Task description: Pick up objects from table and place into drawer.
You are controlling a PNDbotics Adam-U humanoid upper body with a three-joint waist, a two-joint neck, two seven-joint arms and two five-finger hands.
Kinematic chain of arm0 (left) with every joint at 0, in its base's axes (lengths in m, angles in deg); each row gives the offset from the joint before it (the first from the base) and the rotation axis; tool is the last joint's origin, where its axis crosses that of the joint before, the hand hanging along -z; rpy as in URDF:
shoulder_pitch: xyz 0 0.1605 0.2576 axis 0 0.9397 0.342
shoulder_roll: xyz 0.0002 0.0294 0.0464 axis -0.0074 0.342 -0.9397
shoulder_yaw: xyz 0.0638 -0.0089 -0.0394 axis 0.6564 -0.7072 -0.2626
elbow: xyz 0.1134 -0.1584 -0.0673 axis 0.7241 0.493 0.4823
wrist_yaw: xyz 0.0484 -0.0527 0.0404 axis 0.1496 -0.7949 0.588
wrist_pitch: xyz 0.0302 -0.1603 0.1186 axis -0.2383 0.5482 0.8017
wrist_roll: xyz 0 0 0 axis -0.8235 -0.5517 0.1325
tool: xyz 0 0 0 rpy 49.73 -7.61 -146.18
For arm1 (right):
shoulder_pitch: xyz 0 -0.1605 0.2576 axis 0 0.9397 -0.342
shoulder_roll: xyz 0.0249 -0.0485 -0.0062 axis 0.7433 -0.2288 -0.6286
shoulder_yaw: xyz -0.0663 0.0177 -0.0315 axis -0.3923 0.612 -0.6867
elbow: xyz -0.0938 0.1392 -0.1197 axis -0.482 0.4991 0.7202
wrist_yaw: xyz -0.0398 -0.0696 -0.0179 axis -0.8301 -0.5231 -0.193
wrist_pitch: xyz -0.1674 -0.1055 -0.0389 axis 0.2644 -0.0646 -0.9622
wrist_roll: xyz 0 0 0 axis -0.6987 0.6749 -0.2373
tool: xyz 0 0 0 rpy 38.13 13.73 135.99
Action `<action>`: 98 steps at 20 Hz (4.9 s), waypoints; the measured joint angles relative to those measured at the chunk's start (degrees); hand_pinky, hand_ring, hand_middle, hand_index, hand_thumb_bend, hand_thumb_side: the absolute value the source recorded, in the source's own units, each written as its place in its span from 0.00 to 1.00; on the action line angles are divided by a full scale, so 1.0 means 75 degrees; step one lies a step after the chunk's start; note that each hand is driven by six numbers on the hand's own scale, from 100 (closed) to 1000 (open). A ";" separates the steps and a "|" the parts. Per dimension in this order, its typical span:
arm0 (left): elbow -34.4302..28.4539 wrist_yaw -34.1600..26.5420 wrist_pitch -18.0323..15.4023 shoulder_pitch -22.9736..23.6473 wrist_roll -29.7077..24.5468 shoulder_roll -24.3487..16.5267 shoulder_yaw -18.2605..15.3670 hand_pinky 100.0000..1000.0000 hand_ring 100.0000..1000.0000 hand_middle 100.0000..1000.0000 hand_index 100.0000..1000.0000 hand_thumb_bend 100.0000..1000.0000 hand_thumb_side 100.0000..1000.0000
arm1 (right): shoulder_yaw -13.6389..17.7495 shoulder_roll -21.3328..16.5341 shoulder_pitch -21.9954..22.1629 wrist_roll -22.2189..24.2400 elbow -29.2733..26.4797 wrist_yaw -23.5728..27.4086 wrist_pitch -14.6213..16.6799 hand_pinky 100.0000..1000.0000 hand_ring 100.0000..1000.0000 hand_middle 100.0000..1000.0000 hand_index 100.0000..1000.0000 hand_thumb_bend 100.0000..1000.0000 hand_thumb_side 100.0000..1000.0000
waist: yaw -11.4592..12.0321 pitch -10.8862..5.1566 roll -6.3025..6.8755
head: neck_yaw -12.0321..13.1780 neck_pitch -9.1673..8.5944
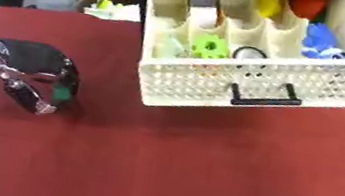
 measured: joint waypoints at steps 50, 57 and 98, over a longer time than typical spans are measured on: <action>-0.2126 -0.3025 0.1061 -0.0503 -0.0719 -0.0480 -0.0605 0.48 0.50 0.38 0.59 0.00 0.18 | 0.0045 -0.0175 0.0200 -0.0485 0.0000 0.0485 -0.0103 0.65 0.67 0.55 0.67 0.00 1.00 | 0.0176 -0.0758 -0.0107 | -0.0031 0.0085; -0.2163 -0.3292 0.1162 -0.0929 -0.0724 -0.0399 -0.0720 0.48 0.49 0.37 0.59 0.00 0.17 | 0.0058 -0.0225 0.0199 -0.0557 0.0000 0.0553 -0.0124 0.65 0.67 0.55 0.67 0.00 1.00 | 0.0157 -0.0808 -0.0082 | -0.0031 0.0083; -0.0921 -0.2840 0.1061 -0.2568 0.0763 0.1469 -0.0988 0.48 0.49 0.36 0.58 0.00 0.16 | 0.0065 -0.0351 -0.0365 -0.0637 0.0000 0.0513 -0.0753 0.65 0.67 0.55 0.67 0.00 1.00 | -0.0417 -0.0563 0.0513 | 0.0306 -0.0324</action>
